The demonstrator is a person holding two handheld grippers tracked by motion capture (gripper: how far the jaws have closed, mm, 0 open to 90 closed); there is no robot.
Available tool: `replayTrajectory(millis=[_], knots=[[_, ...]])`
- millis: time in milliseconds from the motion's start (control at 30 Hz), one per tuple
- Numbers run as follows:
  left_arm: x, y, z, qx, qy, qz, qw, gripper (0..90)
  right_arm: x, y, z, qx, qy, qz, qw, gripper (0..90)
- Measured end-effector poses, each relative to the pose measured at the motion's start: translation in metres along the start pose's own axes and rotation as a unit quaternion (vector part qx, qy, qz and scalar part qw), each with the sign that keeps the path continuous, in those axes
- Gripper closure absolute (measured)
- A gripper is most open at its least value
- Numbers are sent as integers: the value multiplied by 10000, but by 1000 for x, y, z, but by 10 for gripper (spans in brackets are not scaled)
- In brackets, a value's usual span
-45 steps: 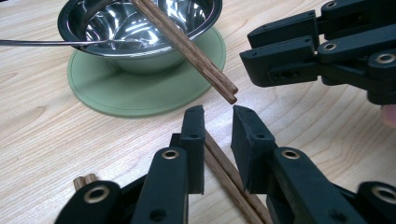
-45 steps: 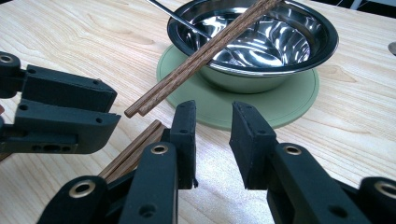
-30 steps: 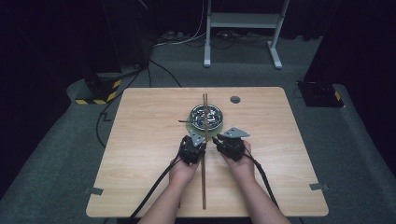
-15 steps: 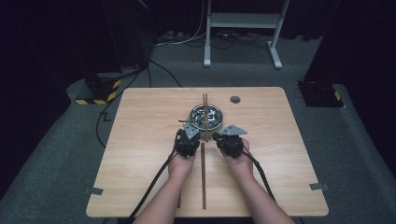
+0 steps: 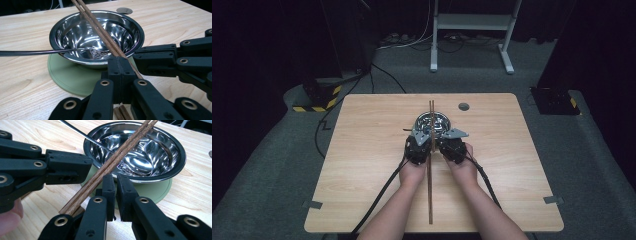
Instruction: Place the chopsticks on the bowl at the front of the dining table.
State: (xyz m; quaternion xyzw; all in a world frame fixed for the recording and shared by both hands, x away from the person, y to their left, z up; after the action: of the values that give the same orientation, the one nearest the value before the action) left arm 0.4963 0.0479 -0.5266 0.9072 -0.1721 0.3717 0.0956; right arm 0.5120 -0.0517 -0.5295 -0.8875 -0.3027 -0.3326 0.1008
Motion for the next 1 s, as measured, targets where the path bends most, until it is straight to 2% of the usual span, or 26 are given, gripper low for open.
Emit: replayTrajectory(millis=[167, 500, 767, 1000], knots=[[-1, -1, 3, -15, -52, -1, 10000, 890, 0, -4, 3, 18, -19, 35, 10000, 841], [-1, -2, 6, -113, -37, -73, 9999, 890, 0, -1, 5, -27, -5, 118, 9999, 843], [-1, -1, 8, -185, -67, -19, 9998, 895, 0, -2, 6, 6, -1, 96, 10000, 852], [-2, -3, 6, -163, -95, 94, 9998, 895, 0, -4, 6, -4, 4, 71, 10000, 853]])
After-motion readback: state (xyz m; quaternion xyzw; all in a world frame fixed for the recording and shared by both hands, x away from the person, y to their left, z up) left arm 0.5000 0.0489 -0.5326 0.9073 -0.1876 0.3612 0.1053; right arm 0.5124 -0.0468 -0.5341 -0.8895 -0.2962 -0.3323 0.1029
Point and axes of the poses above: each handheld gripper's, and its own axes: z roughly forward along the jaws, x roughly out of its top, y roughly to its right, the point moved 6 cm from there along z, roughly forward along the jaws, and after that the axes turned 15 degrees about -y, right-handed, at the moved point
